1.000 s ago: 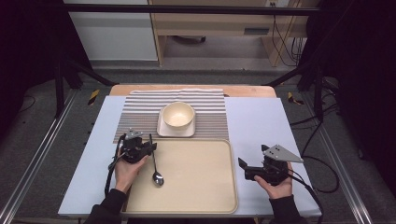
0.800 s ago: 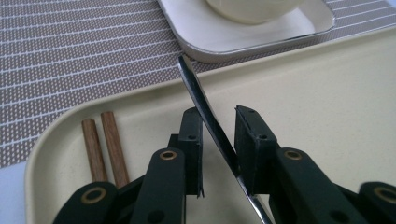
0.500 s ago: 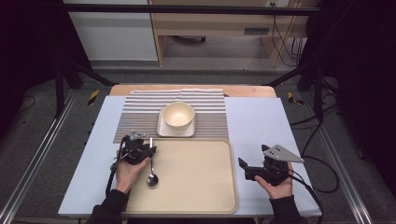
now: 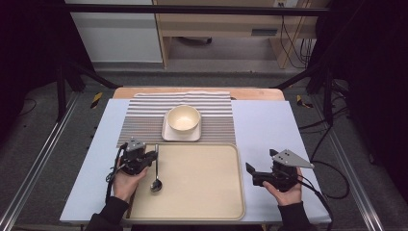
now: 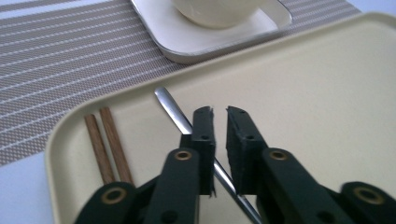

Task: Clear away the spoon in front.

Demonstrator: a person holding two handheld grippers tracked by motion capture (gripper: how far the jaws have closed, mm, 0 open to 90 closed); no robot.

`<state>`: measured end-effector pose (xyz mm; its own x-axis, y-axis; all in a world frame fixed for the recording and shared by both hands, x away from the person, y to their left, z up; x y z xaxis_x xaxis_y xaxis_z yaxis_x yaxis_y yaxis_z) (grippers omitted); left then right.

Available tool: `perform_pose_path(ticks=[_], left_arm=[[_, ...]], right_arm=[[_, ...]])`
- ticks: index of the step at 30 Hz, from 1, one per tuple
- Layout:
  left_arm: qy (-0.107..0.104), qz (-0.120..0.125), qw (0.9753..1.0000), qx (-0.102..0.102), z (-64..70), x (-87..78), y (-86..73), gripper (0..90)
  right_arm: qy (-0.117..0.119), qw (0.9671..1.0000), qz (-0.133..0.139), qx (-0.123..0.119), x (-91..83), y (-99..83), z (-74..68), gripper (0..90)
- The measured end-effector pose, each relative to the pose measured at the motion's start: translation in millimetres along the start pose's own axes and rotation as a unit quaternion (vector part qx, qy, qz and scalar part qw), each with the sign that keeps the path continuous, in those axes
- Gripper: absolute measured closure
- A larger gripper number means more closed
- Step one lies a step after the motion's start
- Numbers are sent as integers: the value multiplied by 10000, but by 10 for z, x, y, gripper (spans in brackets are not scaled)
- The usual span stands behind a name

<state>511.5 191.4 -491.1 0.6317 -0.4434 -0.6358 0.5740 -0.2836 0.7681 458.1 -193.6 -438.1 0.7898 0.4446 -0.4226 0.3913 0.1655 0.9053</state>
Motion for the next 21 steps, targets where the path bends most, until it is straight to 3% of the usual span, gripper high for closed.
perform_pose_path(ticks=[7, 13, 21], left_arm=[[-257, -156, 9991, 296, 160, -75, -116, 897], [-386, -421, 9959, 706, 303, -119, -301, 898], [-433, -676, 9921, 969, 394, -69, -384, 898]], right_arm=[[0, 10000, 24, -3, -16, 9, 7, 41], [3, 10000, 18, -17, -12, 6, 6, 42], [-5, 10000, 23, -5, -16, 8, 4, 42]])
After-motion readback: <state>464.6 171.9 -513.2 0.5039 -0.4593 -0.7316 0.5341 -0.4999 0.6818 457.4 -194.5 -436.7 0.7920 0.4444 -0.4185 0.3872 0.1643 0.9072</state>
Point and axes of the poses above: each handheld gripper's, and its own axes: x roughly forward along the jaws, y roughly out of its top, z roughly to its right, the point moved 6 cm from there along x, roughly forward along the jaws, and after that the axes turned 1 degree about x, right-handed, at the moved point
